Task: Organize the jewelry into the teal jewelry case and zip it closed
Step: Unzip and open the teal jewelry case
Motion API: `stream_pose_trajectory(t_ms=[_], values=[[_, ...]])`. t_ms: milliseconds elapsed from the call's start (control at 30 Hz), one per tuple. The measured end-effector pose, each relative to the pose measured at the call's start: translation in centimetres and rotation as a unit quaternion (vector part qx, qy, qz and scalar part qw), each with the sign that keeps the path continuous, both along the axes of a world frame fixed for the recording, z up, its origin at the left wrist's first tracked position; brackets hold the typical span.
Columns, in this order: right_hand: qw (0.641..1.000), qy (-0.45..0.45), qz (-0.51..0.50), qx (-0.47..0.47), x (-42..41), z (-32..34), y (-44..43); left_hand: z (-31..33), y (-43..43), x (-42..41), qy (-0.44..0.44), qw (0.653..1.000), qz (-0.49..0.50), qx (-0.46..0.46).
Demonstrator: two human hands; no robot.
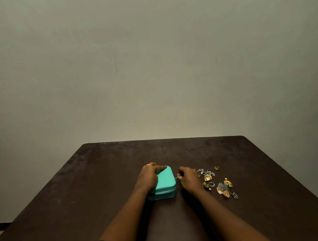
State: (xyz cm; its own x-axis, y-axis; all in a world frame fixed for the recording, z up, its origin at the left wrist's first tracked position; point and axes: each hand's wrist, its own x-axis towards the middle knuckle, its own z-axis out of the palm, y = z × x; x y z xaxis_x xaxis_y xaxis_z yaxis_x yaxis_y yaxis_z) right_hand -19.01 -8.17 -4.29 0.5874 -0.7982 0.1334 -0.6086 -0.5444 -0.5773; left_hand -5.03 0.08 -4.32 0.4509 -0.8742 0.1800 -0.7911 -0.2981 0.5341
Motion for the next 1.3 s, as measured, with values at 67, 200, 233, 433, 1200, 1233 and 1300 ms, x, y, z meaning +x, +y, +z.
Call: stream_pose_trajectory(t_ms=[67,200,233,433,1200,1233,1300], values=[[1.000,-0.007,-0.005,0.011,-0.7,-0.3,0.8,0.1,0.1,-0.2,0.013,0.999,0.035,-0.007],[1.000,-0.007,-0.016,0.020,-1.9,-0.6,1.9,0.9,0.8,-0.3,-0.058,0.998,0.023,-0.014],[1.000,-0.003,-0.017,0.014,-2.1,-0.6,2.1,1.3,1.1,-0.1,-0.083,0.996,0.012,-0.017],[0.998,0.027,-0.020,-0.045,-2.4,0.4,2.8,3.3,3.1,0.8,-0.090,0.985,-0.108,0.103],[0.996,-0.055,-0.064,0.010,-1.1,-1.0,9.8,2.4,4.5,-1.3,0.001,0.995,-0.051,0.085],[0.997,-0.057,-0.058,0.011,-0.9,-1.1,10.2,2.3,4.5,-1.4,0.002,0.995,-0.051,0.085],[0.997,-0.056,-0.046,0.009,-0.8,-1.1,10.6,2.1,4.6,-1.5,0.010,0.996,-0.049,0.079]])
